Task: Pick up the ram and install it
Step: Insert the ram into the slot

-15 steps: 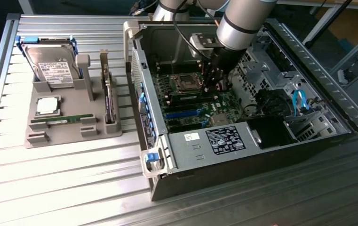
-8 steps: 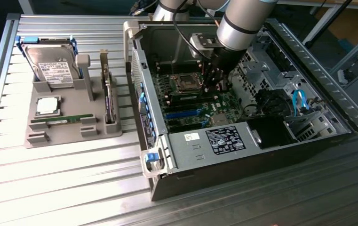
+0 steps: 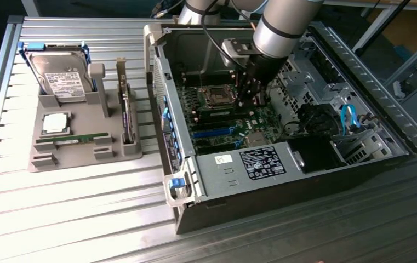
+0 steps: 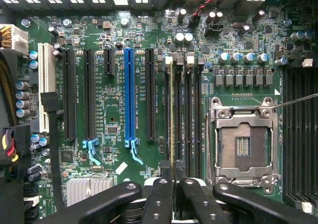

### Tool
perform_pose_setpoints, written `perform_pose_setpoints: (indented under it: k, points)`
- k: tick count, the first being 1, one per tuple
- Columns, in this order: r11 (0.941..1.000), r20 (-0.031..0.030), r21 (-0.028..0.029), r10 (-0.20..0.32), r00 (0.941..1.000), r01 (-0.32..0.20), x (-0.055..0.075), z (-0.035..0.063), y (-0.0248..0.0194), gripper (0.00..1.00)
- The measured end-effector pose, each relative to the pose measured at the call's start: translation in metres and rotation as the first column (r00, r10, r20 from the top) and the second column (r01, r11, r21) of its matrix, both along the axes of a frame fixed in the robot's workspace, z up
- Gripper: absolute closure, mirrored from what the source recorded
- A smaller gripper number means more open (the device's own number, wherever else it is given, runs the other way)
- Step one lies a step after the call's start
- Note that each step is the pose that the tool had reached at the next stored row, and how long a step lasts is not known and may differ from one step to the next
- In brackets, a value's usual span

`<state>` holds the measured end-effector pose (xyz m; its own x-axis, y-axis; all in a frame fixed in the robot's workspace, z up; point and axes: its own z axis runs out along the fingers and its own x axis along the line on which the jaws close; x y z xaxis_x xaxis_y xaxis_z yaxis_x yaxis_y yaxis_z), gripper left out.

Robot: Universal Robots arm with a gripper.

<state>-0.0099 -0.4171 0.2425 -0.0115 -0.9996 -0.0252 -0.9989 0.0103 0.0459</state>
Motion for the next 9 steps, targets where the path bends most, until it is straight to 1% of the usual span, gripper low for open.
perform_pose_setpoints:
  k: [8, 9]
  points:
    - [1.0, 0.0, -0.0002, 0.0, 1.0, 0.0, 0.0, -0.0016, -0.0001, 0.88]
    - [1.0, 0.0001, 0.0003, 0.0, 1.0, 0.0, 0.0001, -0.0018, 0.0006, 0.88]
